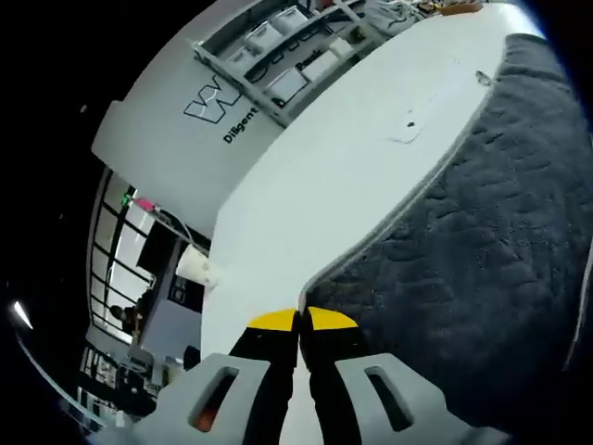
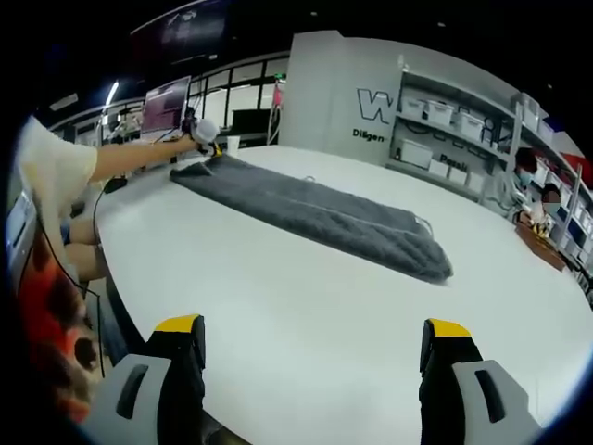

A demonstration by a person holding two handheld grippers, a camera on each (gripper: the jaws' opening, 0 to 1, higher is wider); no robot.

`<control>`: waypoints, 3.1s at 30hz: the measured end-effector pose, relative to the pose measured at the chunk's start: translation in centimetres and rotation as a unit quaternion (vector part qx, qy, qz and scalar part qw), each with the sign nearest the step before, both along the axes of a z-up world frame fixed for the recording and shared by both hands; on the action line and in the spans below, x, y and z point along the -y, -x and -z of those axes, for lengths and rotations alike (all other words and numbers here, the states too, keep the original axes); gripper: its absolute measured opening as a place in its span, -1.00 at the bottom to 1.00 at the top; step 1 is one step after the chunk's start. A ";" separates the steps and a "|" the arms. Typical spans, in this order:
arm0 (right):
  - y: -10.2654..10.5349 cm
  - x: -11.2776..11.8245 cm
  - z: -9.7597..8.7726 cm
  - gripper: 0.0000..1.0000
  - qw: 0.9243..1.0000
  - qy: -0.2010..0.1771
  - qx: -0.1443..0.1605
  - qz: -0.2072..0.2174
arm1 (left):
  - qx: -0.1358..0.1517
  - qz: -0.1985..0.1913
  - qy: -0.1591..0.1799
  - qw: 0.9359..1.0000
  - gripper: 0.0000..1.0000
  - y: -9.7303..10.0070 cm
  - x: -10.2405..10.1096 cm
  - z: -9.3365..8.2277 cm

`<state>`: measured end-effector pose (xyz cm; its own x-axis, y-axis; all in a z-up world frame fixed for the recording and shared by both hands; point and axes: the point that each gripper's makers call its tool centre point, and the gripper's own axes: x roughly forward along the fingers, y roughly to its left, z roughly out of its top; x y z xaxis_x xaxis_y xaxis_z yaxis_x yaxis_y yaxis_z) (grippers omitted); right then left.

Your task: Open the folded towel by lifting each exposed corner and separating the folded layers until the towel lies flat within the target outline without major curled edges

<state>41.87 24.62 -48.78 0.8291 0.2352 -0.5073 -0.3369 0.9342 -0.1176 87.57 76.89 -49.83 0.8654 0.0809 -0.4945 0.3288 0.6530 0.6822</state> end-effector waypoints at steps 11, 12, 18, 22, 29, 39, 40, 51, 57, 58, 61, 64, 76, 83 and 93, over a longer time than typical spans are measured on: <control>-0.6 -0.5 -0.6 0.94 1.000 0.004 0.003 -0.002 | 0.024 -0.033 0.017 0.999 -0.68 -0.8 -1.4 0.3; -0.6 -0.5 -0.6 0.94 1.000 0.004 0.003 -0.002 | 0.032 -0.039 0.028 0.998 -0.59 -0.8 -1.7 0.0; -0.5 -0.9 -0.8 0.94 1.000 0.006 0.004 -0.007 | 0.047 -0.067 0.100 0.992 -0.02 0.2 -2.9 -2.1; -0.6 -1.1 -1.0 0.94 1.000 0.008 0.005 -0.008 | 0.042 -0.046 0.177 0.982 0.38 1.8 -1.8 -3.9; -0.8 -1.8 -1.7 0.94 1.000 0.010 0.010 -0.016 | 0.034 0.024 0.282 0.959 0.82 5.9 1.4 -7.0; -1.3 -2.6 -2.3 0.94 1.000 0.014 0.010 -0.019 | 0.002 0.097 0.355 0.930 0.99 14.1 4.2 -9.1; -1.3 -2.8 -2.4 0.94 1.000 0.015 0.010 -0.020 | 0.002 0.099 0.358 0.929 0.99 14.4 4.3 -9.1; -1.6 -4.6 -2.2 0.94 0.999 0.020 0.004 -0.036 | -0.011 0.155 0.362 0.919 0.99 24.2 5.2 -8.4; -1.6 -5.7 -2.2 0.94 0.999 0.020 0.004 -0.049 | -0.016 0.166 0.370 0.914 0.99 29.1 5.3 -7.8; -1.6 -5.9 -2.2 0.94 0.998 0.019 0.004 -0.051 | -0.015 0.166 0.371 0.914 0.99 29.7 5.3 -7.6; -1.7 -6.1 -2.0 0.94 0.998 0.020 0.001 -0.055 | -0.025 0.163 0.373 0.913 0.99 31.4 5.1 -6.6; -1.8 -6.5 -1.7 0.94 0.998 0.023 -0.004 -0.062 | -0.033 0.158 0.383 0.910 0.99 32.9 4.8 -5.4; -2.3 -7.6 -0.8 0.94 0.997 0.019 -0.015 -0.079 | -0.061 0.142 0.396 0.905 0.99 36.4 4.3 -2.4; -2.5 -8.2 -0.4 0.92 0.996 0.019 -0.021 -0.088 | -0.062 0.134 0.395 0.907 0.98 36.3 3.8 -2.0; -2.1 -8.2 -0.1 0.91 0.995 0.017 -0.024 -0.093 | -0.061 0.145 0.388 0.908 0.96 35.0 4.5 -2.9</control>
<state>43.96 32.84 -48.65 0.7472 0.3638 -0.5562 -0.5096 0.8509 -0.1280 52.61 72.35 -46.95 0.7300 -0.5549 -0.3989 0.6055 0.7958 0.0010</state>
